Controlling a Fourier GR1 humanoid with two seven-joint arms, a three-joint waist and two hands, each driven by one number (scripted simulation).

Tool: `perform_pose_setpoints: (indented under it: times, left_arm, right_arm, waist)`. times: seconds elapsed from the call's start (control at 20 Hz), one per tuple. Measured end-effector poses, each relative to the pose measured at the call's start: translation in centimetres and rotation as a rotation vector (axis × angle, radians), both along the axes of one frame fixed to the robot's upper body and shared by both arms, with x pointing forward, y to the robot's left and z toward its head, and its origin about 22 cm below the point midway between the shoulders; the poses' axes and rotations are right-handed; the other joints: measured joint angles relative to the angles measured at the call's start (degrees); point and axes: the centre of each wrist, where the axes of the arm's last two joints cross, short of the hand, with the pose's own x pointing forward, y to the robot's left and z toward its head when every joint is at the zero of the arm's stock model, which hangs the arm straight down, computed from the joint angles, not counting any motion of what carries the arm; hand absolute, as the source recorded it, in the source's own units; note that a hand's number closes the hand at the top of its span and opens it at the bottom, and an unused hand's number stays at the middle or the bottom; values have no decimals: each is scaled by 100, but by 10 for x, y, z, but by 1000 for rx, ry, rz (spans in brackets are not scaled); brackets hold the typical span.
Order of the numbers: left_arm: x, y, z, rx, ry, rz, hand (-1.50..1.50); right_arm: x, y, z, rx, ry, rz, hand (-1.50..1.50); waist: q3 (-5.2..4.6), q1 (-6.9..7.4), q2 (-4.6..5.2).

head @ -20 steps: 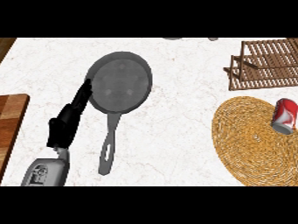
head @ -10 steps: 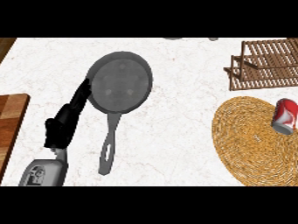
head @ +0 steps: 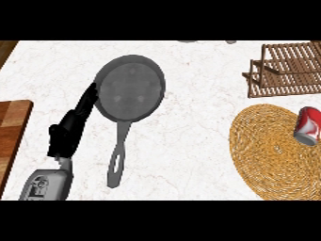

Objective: Pick the lemon from the placemat and place it in the tiered shelf

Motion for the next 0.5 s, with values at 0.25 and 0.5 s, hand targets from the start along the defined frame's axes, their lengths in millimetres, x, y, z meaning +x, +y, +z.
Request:
perform_pose_setpoints:
  times: [0.25, 0.5]
  left_arm:
    - [-2, -3, 1, -2, -3, -8, 0]
    - [-2, -6, 1, -3, -6, -7, 0]
  right_arm:
    - [22, -10, -13, 114, -60, 41, 150]
    - [37, -26, -22, 228, -120, 110, 150]
  waist:
    - [4, 7, 4]
    - [3, 11, 4]
